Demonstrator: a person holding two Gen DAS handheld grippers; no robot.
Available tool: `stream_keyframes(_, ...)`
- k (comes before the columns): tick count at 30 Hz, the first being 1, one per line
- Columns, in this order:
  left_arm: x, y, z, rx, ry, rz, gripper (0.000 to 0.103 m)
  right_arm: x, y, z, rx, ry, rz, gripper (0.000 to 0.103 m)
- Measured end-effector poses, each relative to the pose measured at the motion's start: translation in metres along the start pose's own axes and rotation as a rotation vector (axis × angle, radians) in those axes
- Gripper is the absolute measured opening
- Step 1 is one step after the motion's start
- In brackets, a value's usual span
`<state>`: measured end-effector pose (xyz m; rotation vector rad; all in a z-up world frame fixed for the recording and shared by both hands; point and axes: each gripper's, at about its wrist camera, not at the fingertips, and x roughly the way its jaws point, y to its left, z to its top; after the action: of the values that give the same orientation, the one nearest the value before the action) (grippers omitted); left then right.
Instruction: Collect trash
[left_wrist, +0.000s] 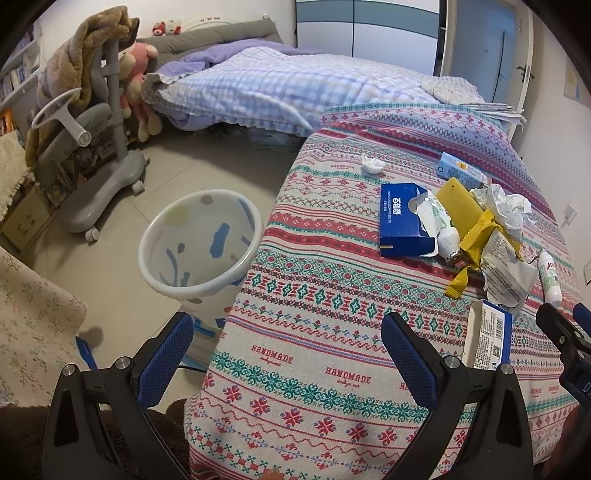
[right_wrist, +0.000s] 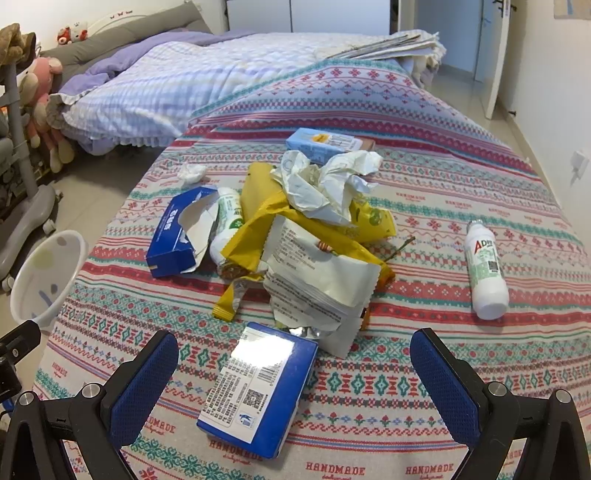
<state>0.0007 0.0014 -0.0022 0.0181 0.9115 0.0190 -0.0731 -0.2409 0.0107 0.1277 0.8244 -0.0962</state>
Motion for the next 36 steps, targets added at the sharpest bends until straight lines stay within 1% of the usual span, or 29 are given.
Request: stream_keyframes(36,-0.0012,0.0007,0.0008,0.007,-0.005,0.006,0.103,0.0004,-0.0008,-0.0008,0.003,0.002,0.003,0.103)
